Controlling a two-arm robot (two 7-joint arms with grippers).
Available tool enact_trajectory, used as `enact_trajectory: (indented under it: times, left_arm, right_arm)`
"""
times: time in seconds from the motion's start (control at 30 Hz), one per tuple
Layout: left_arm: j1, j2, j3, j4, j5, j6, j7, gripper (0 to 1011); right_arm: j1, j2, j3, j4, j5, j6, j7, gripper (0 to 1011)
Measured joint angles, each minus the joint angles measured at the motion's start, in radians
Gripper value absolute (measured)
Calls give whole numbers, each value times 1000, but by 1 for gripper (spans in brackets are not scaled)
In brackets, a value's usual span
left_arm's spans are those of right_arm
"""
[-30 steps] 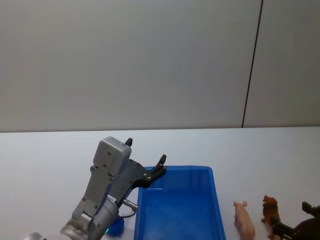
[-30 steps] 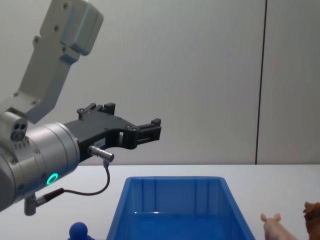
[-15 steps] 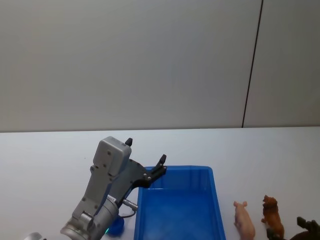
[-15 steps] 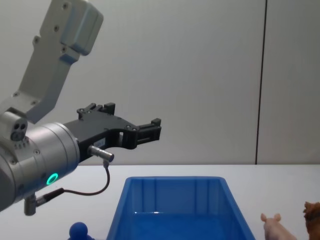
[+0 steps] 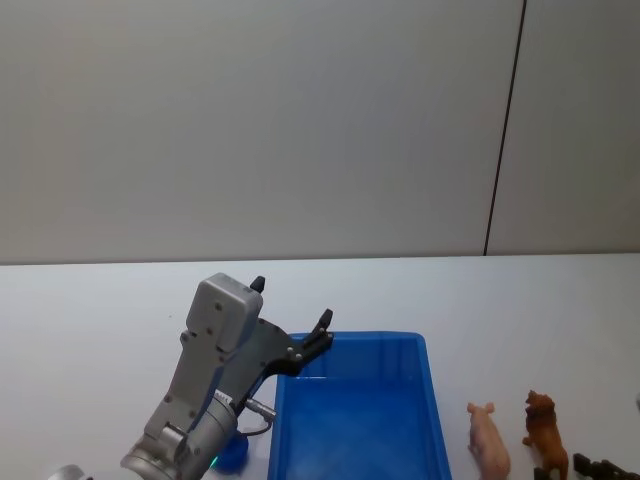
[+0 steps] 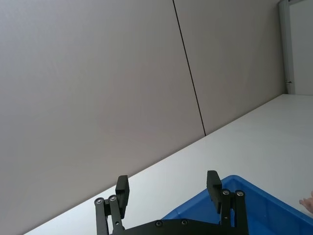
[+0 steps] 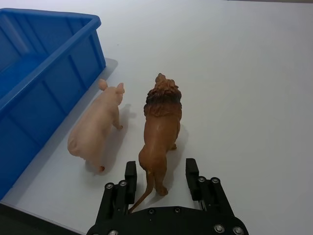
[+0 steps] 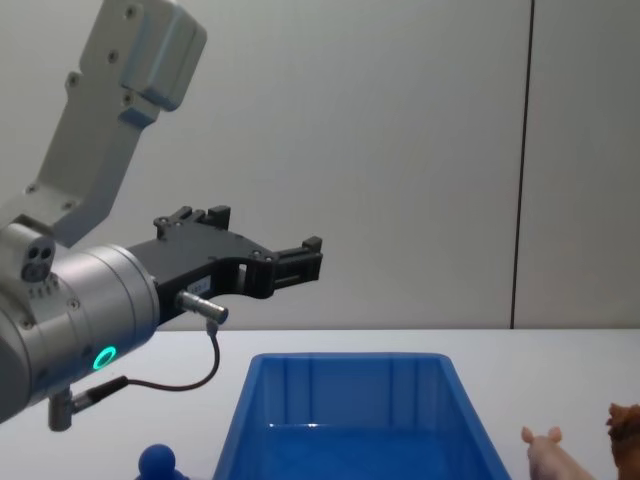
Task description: Pick up the two dolls from the table and place them into the box.
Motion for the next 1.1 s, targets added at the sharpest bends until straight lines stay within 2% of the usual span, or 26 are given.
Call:
enact_trajectory:
  times: [0.03,0.17,0.2,0.4,0.67,0.9,1.1]
  left_arm:
    - [0,0,0,0,0,0,0,1001]
    - [0,0,0,0,0,0,0,1001]
    - [0,0,0,0,0,0,0,1002]
    - [0,0,0,0,0,0,0,1001]
    - [0,0,0,0,0,0,0,1002]
    - [0,0,0,0,0,0,0,1001]
    - [0,0,0,0,0,0,0,1001]
  right_arm:
    - [1,-2,0,4,3,-3,3,598]
    - [3,-5,-1,10,9,-17,11,518]
    - [3,-6,-1,12,10,-20,13,458]
    - [9,-11,-2,14,13,-47,21,273]
    - [21,-16,-1,12,5,-77,15,263]
    - [44,-19,1,-6,-22,-104,10,263]
    - [83,-27,-1,-24,-50,-110,39,263]
